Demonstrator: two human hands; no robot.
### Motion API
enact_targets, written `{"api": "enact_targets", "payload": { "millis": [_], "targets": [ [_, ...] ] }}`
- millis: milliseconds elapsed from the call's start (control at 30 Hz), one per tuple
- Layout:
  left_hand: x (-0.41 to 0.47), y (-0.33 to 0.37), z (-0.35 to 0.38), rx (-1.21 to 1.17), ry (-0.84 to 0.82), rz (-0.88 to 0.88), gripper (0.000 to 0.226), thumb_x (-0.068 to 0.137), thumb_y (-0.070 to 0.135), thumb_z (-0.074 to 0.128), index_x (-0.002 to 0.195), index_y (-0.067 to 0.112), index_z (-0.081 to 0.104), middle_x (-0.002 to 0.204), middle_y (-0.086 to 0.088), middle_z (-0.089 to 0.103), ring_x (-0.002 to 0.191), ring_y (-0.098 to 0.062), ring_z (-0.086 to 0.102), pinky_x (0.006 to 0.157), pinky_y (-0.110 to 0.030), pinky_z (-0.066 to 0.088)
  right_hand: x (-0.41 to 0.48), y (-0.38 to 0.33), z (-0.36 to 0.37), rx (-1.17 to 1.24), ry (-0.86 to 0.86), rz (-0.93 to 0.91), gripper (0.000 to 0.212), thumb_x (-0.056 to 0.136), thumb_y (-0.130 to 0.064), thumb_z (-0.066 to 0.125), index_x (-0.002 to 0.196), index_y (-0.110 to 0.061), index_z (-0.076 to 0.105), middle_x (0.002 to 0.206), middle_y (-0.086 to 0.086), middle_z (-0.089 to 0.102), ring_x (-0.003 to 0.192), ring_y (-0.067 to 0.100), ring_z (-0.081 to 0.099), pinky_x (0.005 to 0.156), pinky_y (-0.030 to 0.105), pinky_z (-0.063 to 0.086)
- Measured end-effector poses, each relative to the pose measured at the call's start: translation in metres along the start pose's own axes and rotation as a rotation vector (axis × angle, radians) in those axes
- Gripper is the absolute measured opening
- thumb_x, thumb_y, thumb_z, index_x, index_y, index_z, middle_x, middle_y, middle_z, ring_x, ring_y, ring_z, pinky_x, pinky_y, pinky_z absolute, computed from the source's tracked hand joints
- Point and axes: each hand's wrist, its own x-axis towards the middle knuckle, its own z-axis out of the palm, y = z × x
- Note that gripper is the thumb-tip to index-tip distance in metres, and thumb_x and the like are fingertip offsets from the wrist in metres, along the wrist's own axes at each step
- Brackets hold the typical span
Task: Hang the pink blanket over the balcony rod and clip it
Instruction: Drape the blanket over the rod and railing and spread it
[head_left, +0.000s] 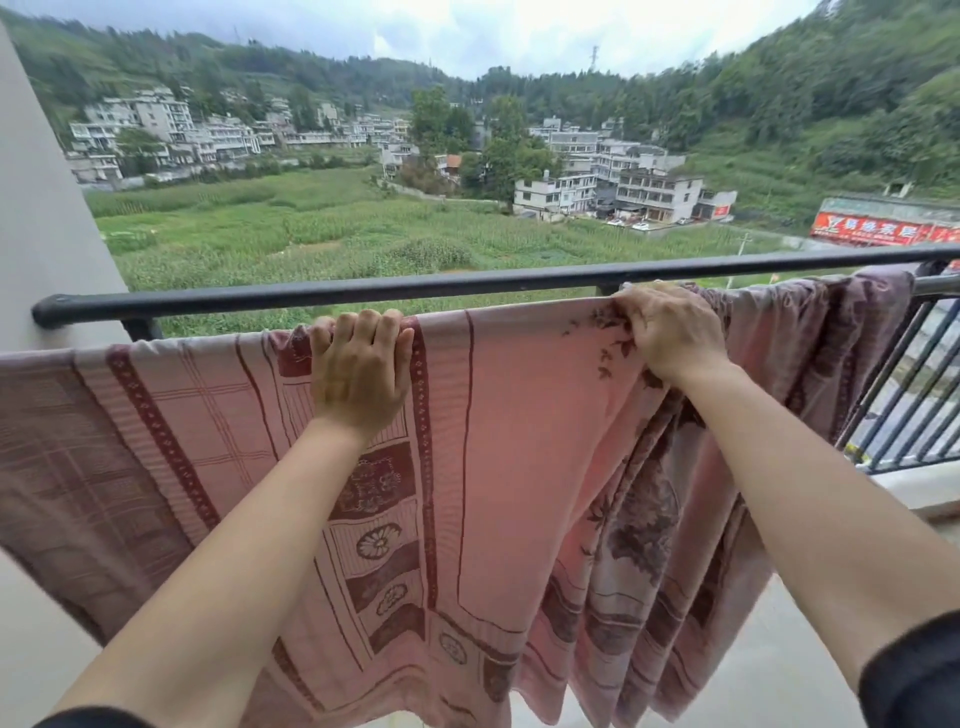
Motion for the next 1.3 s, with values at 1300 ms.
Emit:
{"api": "enact_targets", "payload": {
  "millis": [1300],
  "targets": [
    [0.038, 0.212, 0.031, 0.173, -0.265, -0.52, 0.067, 0.099, 0.052, 0.012, 0.138, 0.014, 0.052, 0.155, -0.016, 0.035, 0.149, -0.032, 0.016, 0.12, -0.057, -0.001, 0.032, 0.237, 0.0, 0.232, 0.082, -0.11, 0.064, 0.103, -0.059, 0.012, 0.154, -0.024, 0.025, 0.154, 0.006, 0.042, 0.147, 0.025, 0.027, 0.12, 0.05, -0.001]
  ]
}}
